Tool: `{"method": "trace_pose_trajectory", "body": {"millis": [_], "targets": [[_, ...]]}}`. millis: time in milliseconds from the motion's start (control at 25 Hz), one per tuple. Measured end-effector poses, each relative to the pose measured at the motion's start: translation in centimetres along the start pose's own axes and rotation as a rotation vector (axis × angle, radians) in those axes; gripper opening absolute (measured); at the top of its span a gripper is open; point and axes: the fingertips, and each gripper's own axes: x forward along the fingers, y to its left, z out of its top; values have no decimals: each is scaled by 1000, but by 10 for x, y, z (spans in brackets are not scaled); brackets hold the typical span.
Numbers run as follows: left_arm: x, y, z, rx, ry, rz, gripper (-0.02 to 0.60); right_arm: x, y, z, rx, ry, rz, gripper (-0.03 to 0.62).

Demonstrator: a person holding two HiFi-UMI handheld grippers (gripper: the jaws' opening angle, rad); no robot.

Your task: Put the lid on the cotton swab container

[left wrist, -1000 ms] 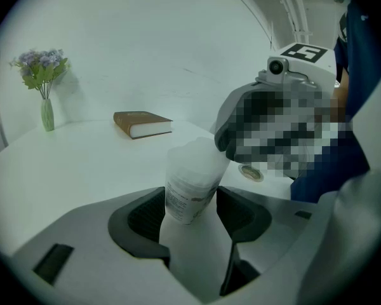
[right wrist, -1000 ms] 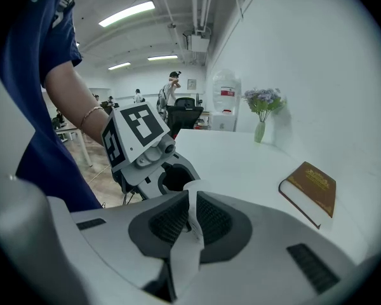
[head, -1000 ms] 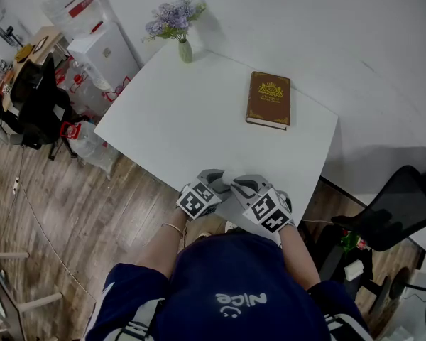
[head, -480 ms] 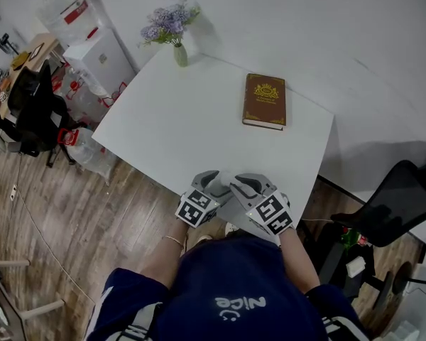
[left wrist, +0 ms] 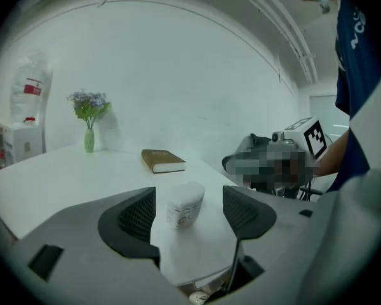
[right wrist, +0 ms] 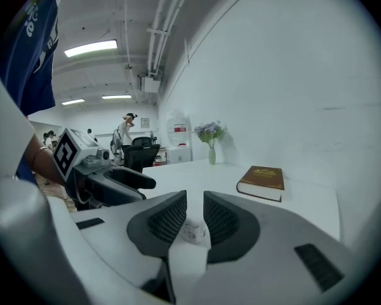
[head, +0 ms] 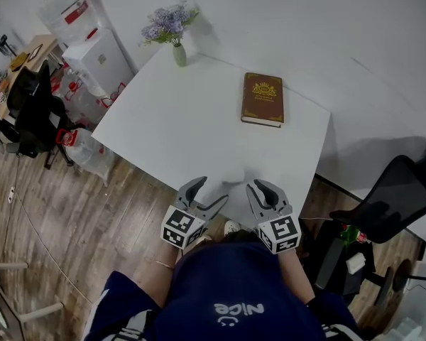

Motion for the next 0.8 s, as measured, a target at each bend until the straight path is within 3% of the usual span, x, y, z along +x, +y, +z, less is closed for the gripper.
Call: {"method": "trace_pose_trajectory", "body": {"millis": [240, 520, 800], "targets": [[-31, -22, 5, 24, -45, 10, 333, -27, 3, -26, 28, 22, -81, 67], [-40, -33, 10, 20, -88, 19, 329, -32, 9, -19, 12, 0, -71, 67], [-51, -27, 16, 25, -126, 66, 102, -36, 23, -17, -7, -17, -75, 66]]}}
